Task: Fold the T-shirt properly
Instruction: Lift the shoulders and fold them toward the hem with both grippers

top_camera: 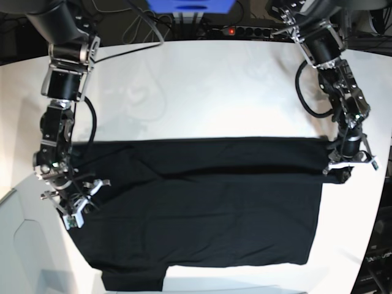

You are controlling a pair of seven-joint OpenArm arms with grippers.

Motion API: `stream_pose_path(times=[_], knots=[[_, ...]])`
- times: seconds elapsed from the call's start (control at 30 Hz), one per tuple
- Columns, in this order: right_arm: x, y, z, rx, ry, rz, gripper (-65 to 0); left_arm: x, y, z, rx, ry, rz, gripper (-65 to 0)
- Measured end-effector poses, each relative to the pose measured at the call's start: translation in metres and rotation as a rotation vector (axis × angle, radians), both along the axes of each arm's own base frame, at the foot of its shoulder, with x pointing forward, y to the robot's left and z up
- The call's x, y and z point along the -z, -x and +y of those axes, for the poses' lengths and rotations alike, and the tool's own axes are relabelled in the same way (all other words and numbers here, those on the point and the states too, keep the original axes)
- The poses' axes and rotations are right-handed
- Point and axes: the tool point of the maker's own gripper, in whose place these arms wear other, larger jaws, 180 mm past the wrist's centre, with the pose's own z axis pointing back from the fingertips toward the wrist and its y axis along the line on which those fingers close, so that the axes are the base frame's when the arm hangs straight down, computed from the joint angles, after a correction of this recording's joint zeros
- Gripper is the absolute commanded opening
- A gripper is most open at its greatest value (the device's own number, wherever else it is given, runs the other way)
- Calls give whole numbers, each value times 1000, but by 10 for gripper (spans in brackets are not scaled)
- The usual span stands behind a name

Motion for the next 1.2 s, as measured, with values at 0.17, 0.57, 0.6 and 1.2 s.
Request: stream_pose_path(times=[0.17, 0.57, 0.6, 1.2], knots=[[0, 1, -7, 5, 14, 4, -530, 0, 0, 0, 0, 0, 1, -650], [-7, 4, -35, 55, 26, -14, -352, 11, -2, 6, -12, 28, 26, -357], [-7, 6, -43, 74, 26, -13, -352, 10, 0, 8, -15, 18, 26, -346], [-2, 47, -55, 84, 85, -17, -352, 81, 59, -4, -20, 69, 197, -344]])
